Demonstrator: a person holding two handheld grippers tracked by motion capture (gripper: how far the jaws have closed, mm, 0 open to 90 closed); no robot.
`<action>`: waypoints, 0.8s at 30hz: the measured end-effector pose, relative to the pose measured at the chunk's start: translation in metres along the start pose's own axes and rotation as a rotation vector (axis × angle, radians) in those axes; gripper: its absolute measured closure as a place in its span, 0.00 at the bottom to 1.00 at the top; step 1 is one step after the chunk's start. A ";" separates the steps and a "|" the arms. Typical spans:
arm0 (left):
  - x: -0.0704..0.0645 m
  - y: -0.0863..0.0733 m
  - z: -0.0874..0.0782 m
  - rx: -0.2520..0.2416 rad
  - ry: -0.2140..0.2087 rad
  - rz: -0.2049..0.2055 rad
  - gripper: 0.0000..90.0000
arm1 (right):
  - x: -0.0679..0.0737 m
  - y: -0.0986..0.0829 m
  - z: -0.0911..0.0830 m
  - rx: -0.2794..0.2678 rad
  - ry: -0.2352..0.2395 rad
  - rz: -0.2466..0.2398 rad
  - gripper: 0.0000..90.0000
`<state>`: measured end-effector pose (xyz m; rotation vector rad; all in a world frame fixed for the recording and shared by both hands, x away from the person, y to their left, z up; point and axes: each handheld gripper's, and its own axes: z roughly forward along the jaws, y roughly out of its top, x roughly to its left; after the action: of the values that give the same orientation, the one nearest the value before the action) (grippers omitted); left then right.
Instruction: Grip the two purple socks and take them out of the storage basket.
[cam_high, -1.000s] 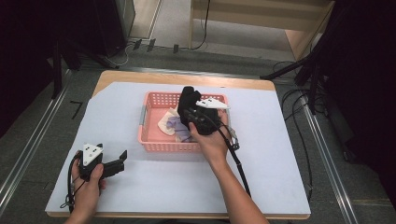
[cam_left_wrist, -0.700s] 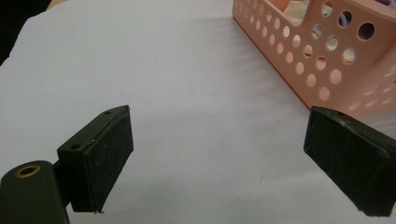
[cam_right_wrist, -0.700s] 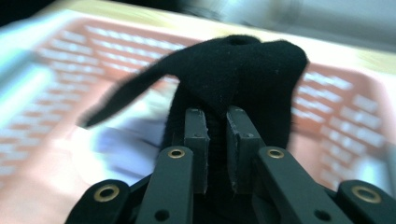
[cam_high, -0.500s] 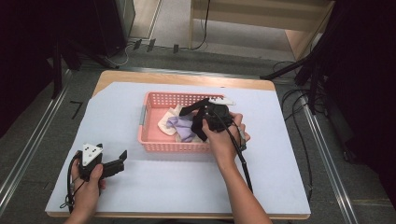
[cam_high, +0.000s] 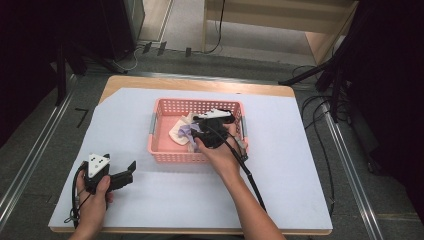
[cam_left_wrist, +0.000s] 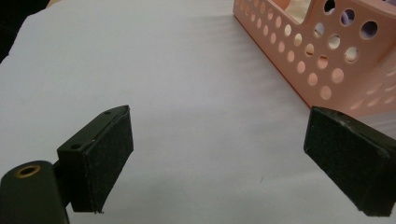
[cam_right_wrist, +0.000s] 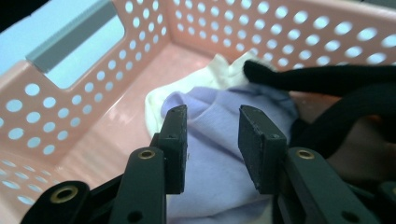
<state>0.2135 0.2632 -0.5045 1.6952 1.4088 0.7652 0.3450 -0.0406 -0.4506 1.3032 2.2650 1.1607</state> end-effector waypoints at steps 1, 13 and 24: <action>0.000 0.000 0.000 0.000 0.000 0.000 0.10 | 0.001 0.000 0.003 0.011 0.001 0.002 0.69; 0.000 0.000 0.000 -0.005 0.002 0.001 0.10 | 0.005 -0.002 0.033 0.258 -0.089 0.031 0.45; 0.000 0.000 0.000 -0.005 -0.002 0.002 0.10 | 0.001 -0.005 0.021 0.169 -0.076 0.042 0.94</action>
<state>0.2135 0.2630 -0.5048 1.6931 1.4036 0.7672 0.3542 -0.0307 -0.4679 1.4374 2.3331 0.9319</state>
